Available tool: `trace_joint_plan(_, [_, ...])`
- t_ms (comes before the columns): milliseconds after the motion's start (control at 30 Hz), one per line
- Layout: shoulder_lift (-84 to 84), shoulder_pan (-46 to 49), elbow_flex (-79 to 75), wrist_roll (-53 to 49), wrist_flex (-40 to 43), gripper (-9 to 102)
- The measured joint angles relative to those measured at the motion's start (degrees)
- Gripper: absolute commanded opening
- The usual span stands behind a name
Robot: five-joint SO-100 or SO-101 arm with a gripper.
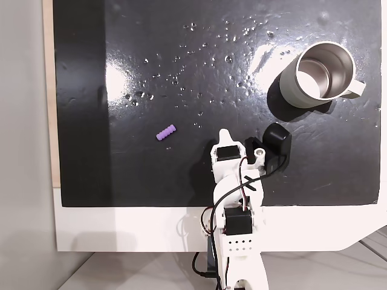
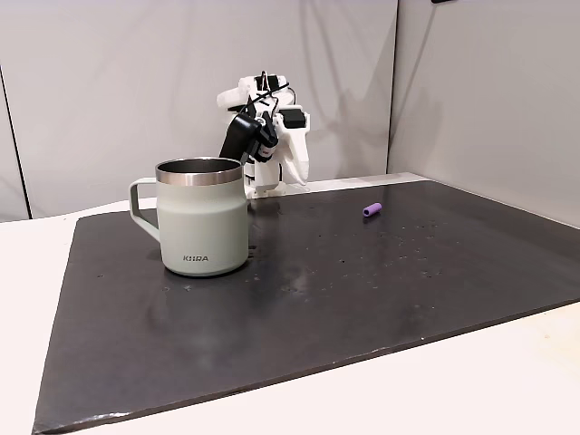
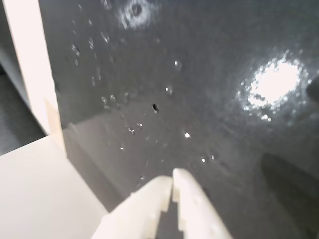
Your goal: Grasp a pengrip and put it in the cup.
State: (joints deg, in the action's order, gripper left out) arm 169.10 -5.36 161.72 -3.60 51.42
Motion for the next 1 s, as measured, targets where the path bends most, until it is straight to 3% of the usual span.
trace_joint_plan(233, [-29.44, -1.41, -18.46, 1.49, -1.32, 0])
trace_joint_plan(567, [-45.70, -8.61, -28.39, 3.69, -1.05, 5])
trace_joint_plan(1000, [-64.95, -21.45, -50.19, 11.07, 15.73, 19])
